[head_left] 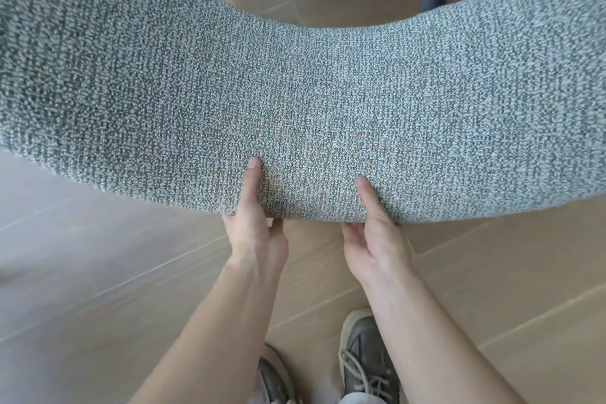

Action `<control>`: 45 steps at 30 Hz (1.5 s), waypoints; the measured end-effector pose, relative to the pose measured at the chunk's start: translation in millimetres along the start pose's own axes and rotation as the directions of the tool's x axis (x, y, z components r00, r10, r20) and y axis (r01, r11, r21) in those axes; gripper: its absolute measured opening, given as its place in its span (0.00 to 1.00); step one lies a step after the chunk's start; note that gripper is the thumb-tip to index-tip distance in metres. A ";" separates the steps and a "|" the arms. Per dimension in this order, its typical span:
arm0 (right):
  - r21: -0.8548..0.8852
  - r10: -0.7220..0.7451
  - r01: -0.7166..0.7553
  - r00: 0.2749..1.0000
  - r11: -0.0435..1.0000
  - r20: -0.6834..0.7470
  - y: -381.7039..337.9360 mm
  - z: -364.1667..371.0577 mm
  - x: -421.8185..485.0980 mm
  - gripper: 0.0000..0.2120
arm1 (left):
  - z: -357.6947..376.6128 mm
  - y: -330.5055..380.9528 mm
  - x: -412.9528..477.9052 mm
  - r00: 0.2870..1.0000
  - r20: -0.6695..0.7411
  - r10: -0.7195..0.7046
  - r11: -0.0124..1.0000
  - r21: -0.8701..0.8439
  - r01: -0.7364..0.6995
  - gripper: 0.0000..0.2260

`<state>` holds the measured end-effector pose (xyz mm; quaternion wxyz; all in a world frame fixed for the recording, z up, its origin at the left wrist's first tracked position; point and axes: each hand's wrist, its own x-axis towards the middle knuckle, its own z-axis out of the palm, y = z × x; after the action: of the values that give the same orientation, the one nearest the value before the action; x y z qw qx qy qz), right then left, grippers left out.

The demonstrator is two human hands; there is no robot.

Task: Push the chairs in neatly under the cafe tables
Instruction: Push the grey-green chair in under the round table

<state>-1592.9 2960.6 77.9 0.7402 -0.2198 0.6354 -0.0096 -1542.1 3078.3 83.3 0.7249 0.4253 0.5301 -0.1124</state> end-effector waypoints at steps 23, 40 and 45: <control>-0.140 -0.511 0.515 0.857 0.846 0.064 -286.9 209.5 -380.4 0.16 | 237.1 308.4 -355.5 0.867 -0.042 0.496 0.868 0.060 -0.493 0.12; -0.193 -0.534 0.532 0.844 0.824 0.046 -413.3 385.2 -374.5 0.19 | 407.7 415.7 -345.1 0.874 -0.016 0.485 0.862 0.179 -0.475 0.20; -0.214 -0.521 0.518 0.852 0.829 0.043 -431.3 411.4 -367.5 0.23 | 437.0 429.0 -333.7 0.872 -0.029 0.489 0.861 0.177 -0.477 0.19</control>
<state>-1160.6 2807.7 607.2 0.6758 -0.4636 0.5551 -0.1426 -1122.4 2923.7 618.4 0.6725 0.6065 0.4217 0.0449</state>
